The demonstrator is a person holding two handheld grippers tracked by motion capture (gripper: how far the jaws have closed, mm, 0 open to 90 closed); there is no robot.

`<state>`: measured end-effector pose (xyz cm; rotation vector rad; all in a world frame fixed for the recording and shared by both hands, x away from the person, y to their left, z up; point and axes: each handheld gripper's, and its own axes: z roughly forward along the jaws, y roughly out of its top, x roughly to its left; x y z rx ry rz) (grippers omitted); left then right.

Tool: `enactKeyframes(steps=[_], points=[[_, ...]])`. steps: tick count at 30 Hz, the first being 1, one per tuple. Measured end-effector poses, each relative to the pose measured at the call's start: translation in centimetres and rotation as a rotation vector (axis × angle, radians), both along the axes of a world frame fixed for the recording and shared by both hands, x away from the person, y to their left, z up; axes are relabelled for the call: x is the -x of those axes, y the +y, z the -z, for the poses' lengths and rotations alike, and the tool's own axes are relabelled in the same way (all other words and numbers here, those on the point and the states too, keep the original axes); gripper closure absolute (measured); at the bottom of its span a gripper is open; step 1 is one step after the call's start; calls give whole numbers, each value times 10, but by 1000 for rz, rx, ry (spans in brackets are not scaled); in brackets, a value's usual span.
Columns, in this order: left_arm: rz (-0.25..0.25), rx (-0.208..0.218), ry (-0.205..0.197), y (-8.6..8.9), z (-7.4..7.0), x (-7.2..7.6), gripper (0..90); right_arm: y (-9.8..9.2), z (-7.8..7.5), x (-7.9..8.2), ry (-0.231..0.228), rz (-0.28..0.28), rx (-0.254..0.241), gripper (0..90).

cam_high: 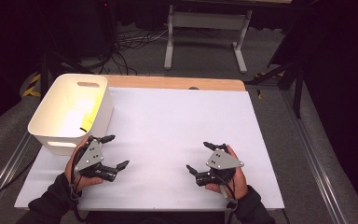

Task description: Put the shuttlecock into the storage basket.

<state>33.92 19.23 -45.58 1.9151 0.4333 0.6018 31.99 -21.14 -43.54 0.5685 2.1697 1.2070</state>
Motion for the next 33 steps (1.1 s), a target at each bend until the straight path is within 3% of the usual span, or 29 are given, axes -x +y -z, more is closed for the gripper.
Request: enactKeyframes(steps=[4,9,15,18,20,24,33], points=[[-13,18,24,7,4,3,63,-1,1,-1,4,3,0,80],[-10,-6,29,9,9,11,50,-1,1,0,2,0,-2,80],[-24,-17,67,20,17,15,33,-1,3,1,5,-4,-1,80],[-27,1,73,25,17,16,31,-1,3,1,7,-3,-4,80],[-61,-9,65,27,17,17,25,-2,3,1,6,-3,-2,79],[-52,8,72,34,17,19,26,-2,3,2,11,-7,-2,77],[-48,2,73,34,17,20,25,-1,4,1,12,-12,2,76]])
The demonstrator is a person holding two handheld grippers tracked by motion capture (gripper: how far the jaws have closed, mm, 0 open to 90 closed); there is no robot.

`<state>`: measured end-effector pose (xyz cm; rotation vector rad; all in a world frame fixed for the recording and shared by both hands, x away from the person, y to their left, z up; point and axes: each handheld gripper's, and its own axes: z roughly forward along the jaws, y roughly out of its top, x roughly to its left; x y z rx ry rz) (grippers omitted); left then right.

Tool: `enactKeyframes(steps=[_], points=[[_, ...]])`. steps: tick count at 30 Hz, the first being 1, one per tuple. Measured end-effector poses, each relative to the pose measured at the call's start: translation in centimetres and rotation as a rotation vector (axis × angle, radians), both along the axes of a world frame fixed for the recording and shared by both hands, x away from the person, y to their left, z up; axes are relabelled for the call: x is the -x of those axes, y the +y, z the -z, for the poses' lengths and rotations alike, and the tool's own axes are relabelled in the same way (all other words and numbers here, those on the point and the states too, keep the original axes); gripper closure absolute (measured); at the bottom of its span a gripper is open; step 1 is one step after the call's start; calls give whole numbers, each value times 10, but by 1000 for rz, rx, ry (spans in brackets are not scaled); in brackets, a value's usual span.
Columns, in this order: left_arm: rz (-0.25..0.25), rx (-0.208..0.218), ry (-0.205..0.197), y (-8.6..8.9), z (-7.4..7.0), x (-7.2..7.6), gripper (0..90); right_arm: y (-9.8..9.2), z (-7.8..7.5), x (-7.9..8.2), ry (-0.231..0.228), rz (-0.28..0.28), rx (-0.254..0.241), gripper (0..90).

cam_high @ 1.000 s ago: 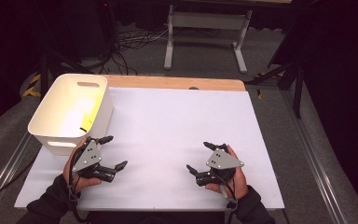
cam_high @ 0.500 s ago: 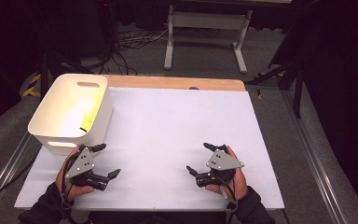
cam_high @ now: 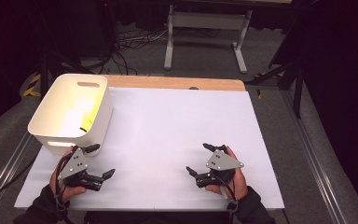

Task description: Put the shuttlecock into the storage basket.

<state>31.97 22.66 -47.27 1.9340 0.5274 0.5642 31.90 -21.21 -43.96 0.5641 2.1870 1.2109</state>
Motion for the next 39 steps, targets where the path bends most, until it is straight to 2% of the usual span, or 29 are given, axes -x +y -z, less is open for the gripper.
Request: enactKeyframes(steps=[8,10,22,39], points=[[16,13,2,-1,0,0,26,2,0,4,-10,6,7,77],[17,2,1,-1,0,0,26,3,0,4,-10,7,8,76],[15,-1,1,-2,1,-1,26,2,1,3,-11,9,-2,76],[0,-30,2,-5,3,-4,26,2,2,2,-4,6,12,76]])
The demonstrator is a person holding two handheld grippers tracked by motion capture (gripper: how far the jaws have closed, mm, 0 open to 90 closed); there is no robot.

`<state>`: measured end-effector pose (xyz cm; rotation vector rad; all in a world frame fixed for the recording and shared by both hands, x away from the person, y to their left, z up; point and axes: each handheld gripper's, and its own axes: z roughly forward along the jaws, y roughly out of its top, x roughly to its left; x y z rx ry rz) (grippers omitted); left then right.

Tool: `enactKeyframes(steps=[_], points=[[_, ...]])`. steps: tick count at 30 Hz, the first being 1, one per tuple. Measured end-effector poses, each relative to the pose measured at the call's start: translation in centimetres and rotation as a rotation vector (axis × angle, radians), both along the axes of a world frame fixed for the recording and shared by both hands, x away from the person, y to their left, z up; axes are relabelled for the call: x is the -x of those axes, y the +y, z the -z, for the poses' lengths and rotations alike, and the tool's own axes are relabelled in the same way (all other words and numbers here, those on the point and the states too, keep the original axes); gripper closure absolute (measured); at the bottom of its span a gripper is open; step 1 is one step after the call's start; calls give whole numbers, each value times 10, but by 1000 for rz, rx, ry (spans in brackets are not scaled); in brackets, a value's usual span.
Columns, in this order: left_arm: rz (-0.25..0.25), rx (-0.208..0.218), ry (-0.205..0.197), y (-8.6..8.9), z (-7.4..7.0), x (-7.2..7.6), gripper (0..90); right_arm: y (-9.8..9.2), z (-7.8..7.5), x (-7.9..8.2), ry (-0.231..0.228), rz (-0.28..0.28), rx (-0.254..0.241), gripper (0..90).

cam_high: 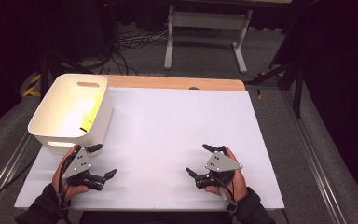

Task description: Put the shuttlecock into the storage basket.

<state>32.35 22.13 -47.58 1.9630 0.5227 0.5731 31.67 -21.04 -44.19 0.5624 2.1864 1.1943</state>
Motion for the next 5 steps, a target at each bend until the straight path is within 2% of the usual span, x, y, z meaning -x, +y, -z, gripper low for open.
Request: enactKeyframes(steps=[5], points=[[-8,3,2,0,0,0,29,-1,-1,-1,-4,7,-13,77]])
